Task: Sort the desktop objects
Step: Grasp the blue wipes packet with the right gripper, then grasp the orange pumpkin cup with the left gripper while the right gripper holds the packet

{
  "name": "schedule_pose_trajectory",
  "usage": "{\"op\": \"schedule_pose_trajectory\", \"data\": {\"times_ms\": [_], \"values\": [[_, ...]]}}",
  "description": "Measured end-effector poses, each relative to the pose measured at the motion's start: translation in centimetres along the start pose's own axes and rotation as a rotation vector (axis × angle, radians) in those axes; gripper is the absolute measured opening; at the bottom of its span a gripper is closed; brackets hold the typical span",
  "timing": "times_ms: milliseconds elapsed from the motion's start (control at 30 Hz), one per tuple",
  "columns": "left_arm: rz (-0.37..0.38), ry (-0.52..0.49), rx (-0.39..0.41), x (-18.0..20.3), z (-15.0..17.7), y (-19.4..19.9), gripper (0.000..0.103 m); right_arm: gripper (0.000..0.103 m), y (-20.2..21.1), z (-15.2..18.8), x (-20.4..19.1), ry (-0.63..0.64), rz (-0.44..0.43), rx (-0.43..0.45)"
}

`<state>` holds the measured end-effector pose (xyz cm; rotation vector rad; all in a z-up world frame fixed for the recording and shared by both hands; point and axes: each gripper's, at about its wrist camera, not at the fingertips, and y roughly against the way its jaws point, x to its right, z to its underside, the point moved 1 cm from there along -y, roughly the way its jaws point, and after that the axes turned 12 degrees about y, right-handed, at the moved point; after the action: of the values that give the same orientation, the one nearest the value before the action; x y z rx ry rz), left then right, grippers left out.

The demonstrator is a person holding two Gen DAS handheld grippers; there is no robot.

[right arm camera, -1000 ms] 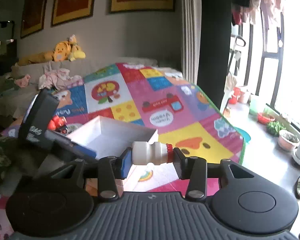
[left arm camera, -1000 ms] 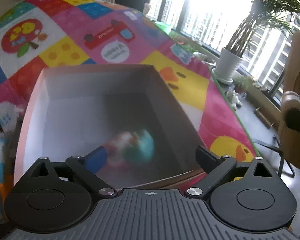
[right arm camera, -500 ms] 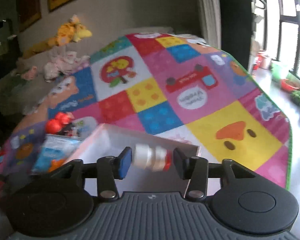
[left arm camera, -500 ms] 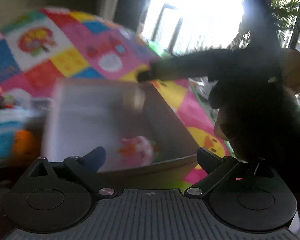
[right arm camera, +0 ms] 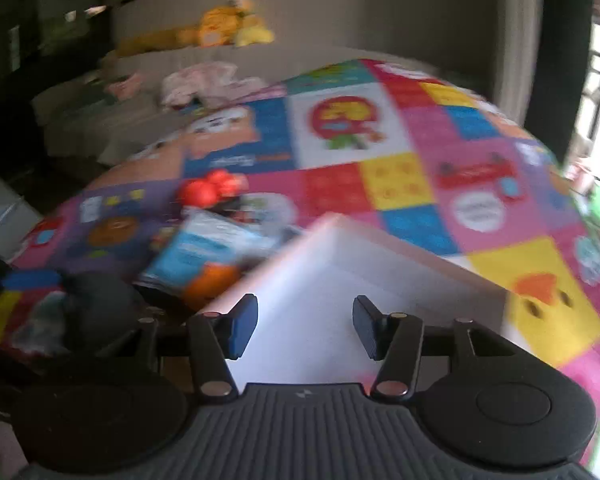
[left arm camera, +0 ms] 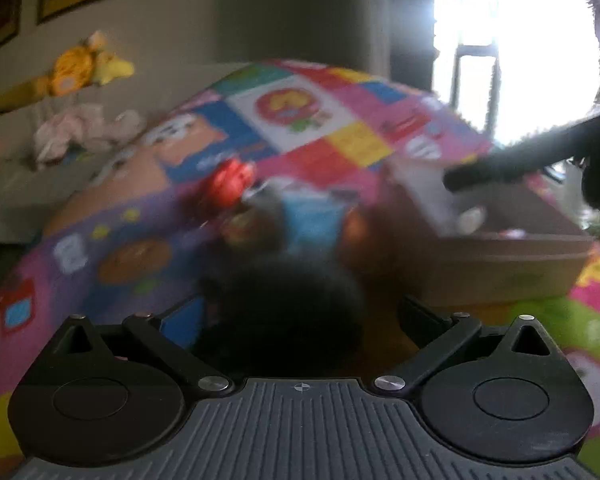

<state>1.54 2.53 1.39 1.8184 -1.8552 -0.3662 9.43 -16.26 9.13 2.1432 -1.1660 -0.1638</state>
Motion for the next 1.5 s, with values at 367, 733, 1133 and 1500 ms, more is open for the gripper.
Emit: {"op": "schedule_pose_trajectory", "data": {"times_ms": [367,733,1133,1500], "values": [[-0.059,0.208,0.016,-4.7,0.9,0.3,0.103,0.078,-11.7,-7.9,-6.2,-0.024,-0.078,-0.164],[-0.016,0.274,0.021,-5.6,1.0,0.4,0.103,0.051,-7.7,-7.8,-5.2,-0.08,-0.113,-0.119],[-0.047,0.236,0.055,-4.9,1.0,1.3,0.103,0.072,3.8,4.4,-4.9,-0.045,-0.262,-0.119],[0.293,0.068,0.077,0.4,-1.7,3.9,0.103,0.078,4.0,8.2,1.7,-0.279,-0.061,-0.015]]}}
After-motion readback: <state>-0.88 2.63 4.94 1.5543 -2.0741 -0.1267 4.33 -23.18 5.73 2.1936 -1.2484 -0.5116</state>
